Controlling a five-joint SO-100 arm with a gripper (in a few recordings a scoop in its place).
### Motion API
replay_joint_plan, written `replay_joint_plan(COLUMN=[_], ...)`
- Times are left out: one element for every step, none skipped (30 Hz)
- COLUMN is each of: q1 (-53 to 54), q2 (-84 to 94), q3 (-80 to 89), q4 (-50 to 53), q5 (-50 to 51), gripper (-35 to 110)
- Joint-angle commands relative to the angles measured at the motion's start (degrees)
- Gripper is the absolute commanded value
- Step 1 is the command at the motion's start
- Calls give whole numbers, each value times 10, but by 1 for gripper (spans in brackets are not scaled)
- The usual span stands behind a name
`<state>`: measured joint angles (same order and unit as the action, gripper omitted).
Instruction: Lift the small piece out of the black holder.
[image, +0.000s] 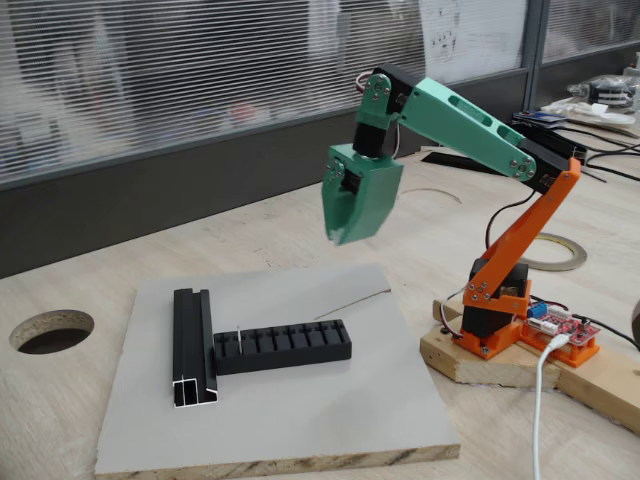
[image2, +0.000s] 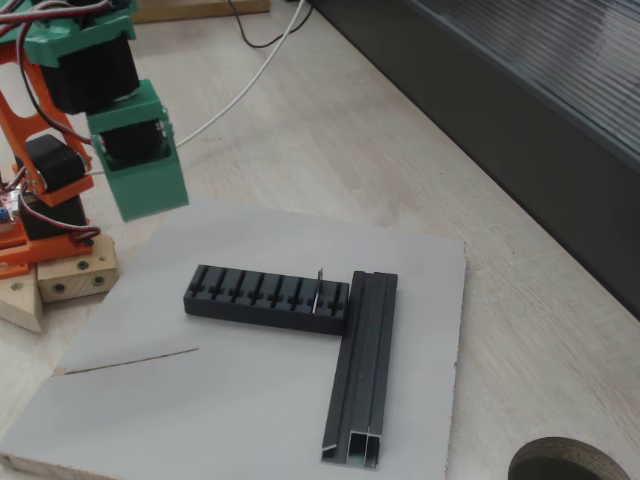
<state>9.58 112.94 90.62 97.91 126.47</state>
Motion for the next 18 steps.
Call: replay_joint_plan(q1=[3,3,3,3,3,3,3,3,3,3,4,6,11,11,11,11,11,11], q2=[1,1,1,1,-1,-4,-7,-7,-7,-7,-7,-7,-7,-7,-7,-7,-7,-7], q3=[1,2,2,2,2,2,2,1,1,1,2,2,2,2,2,2,2,2], q4=[-76,-92,-101,-104,-105,-106,-107,-108,-104,-102,-101,-101,-101,-101,-101,-101,-101,-101], q5=[9,9,9,9,9,9,9,9,9,9,9,9,9,9,10,10,10,10], gripper=[9,9,9,9,9,9,9,9,9,9,9,9,9,9,9,9,9,9])
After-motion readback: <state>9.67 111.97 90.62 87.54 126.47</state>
